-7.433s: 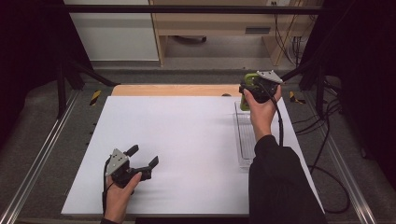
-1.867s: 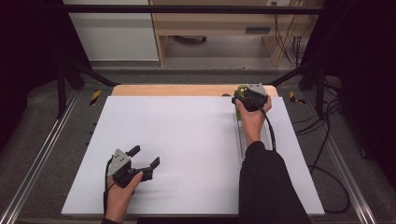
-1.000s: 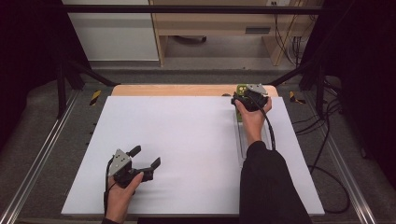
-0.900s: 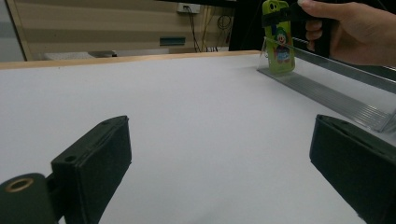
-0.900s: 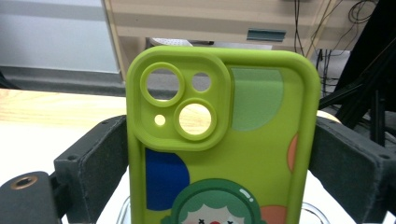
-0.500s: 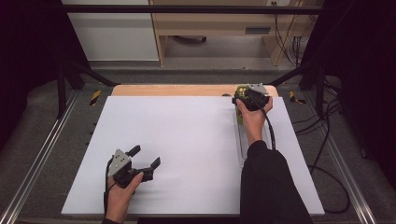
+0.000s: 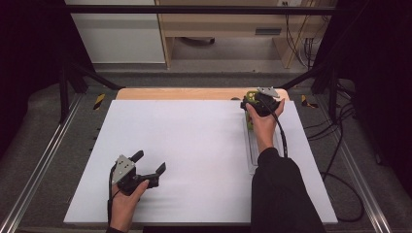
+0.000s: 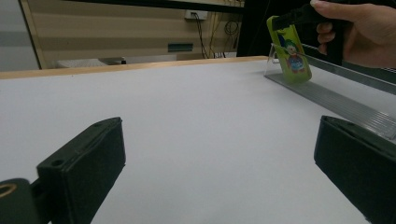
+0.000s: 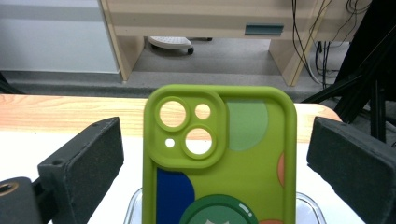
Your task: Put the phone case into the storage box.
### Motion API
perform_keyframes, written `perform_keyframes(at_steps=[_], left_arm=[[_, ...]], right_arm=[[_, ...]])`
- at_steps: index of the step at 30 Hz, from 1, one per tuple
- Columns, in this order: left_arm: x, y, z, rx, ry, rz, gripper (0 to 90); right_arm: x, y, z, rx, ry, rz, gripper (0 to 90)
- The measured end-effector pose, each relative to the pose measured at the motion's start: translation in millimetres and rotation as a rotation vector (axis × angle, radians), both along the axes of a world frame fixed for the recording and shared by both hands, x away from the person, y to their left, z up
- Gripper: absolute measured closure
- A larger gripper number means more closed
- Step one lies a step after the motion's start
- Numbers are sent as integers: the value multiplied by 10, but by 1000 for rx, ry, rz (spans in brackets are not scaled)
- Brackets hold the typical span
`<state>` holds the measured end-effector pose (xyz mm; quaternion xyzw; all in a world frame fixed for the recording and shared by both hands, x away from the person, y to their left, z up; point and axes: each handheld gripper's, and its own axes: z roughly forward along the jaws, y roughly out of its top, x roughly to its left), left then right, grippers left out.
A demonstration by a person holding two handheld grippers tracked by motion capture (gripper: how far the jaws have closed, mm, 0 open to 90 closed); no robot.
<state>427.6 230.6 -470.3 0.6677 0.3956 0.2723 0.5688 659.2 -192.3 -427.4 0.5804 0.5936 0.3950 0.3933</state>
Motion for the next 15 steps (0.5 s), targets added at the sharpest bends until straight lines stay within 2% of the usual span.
perform_keyframes(at_steps=[2,4,5,15], left_arm=[[-4,-2,-1,7,-3,3,16],[-4,-4,0,5,-4,-4,16],[-3,0,7,1,-5,0,16],[-3,29,20,3,-12,26,16]], right_arm=[[-5,17,12,-13,-6,-3,45],[-6,19,17,-11,-7,-4,46],[-19,25,30,0,-5,-1,44],[-90,31,140,3,-13,-4,39]])
